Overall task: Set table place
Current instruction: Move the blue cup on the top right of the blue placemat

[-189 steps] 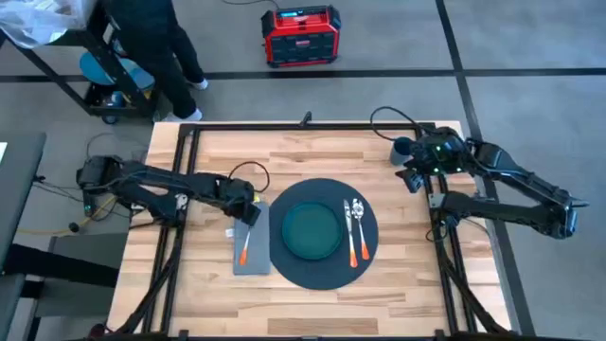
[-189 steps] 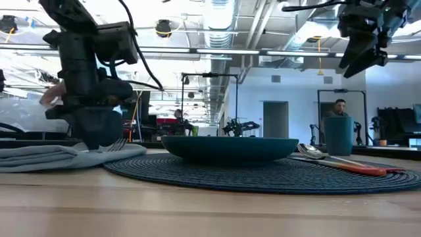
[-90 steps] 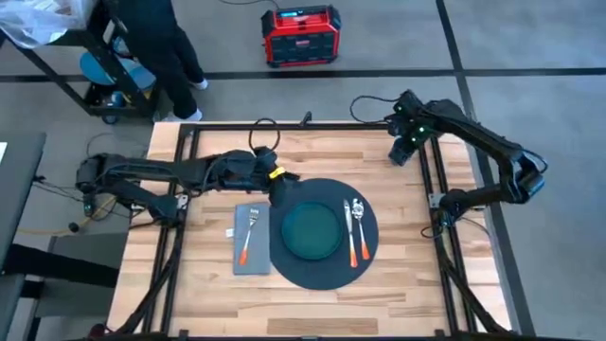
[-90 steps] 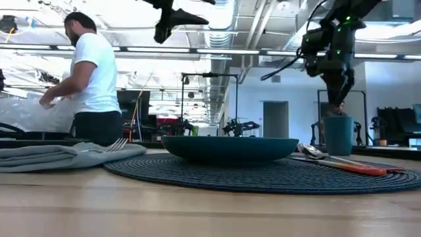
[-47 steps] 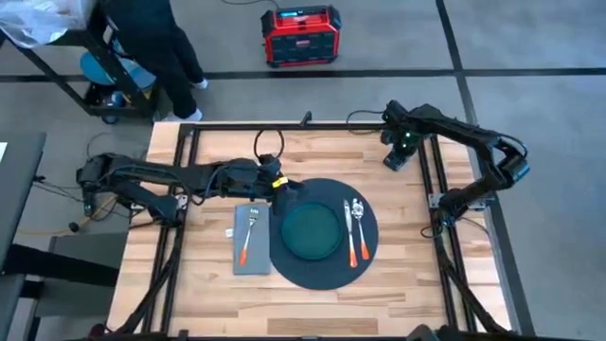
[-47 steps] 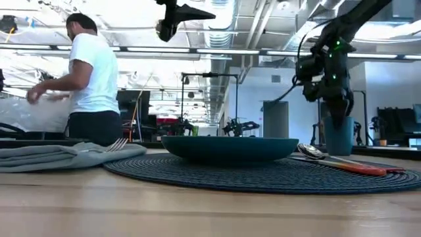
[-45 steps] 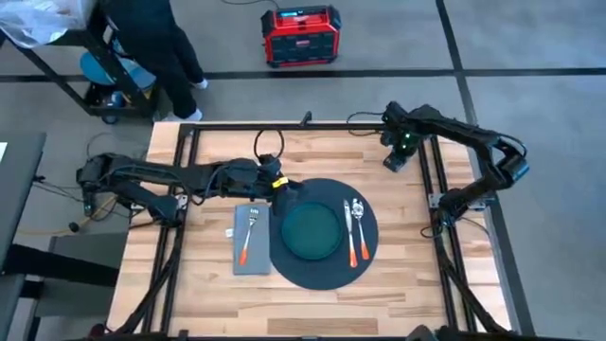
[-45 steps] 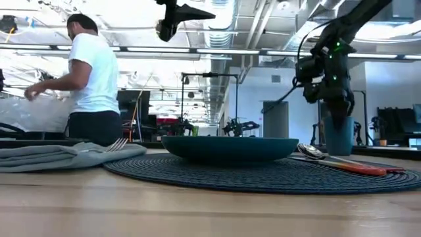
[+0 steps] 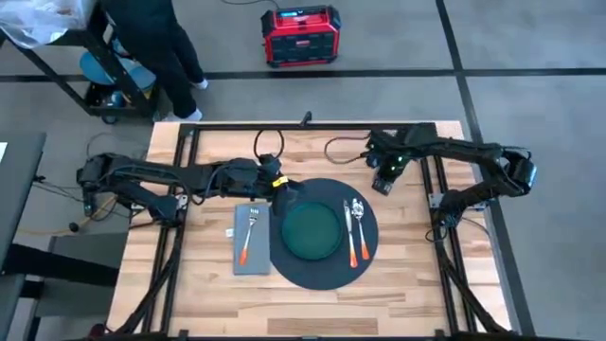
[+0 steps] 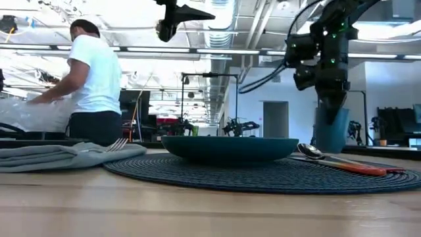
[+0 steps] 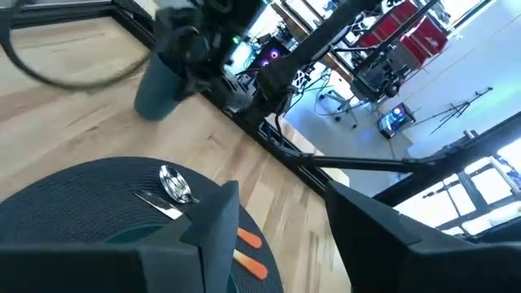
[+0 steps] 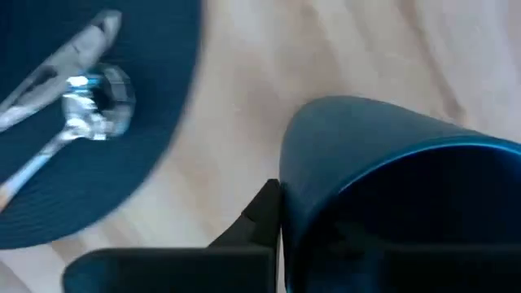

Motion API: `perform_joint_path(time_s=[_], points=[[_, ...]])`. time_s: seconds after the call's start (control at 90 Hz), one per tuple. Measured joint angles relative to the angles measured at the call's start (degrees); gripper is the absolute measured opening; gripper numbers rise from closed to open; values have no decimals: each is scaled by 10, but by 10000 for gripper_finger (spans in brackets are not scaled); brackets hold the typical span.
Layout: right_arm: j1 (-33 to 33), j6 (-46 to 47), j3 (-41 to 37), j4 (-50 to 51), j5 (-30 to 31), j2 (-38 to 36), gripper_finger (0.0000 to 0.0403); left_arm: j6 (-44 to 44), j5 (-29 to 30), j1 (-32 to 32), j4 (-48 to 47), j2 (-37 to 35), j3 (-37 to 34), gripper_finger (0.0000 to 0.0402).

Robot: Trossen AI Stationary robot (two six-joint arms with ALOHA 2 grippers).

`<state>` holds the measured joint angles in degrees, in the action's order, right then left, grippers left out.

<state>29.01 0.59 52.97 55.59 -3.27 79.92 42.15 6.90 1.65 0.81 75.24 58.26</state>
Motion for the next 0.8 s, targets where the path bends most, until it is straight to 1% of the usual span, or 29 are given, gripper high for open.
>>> perform_joint_path(time_s=[0.2,0.433,0.522,0.644,0.8], points=[[-34,24,0,-25,-3,15,0,9,0,9,-3,0,0,168],[-48,27,0,-48,-15,14,5,10,3,16,-17,0,0,168],[-51,30,0,-52,-17,14,24,12,5,17,-20,0,0,168],[-50,31,0,-52,-19,13,59,12,5,17,-20,0,0,168],[-48,31,0,-51,-17,-7,96,8,6,17,-18,0,0,168]])
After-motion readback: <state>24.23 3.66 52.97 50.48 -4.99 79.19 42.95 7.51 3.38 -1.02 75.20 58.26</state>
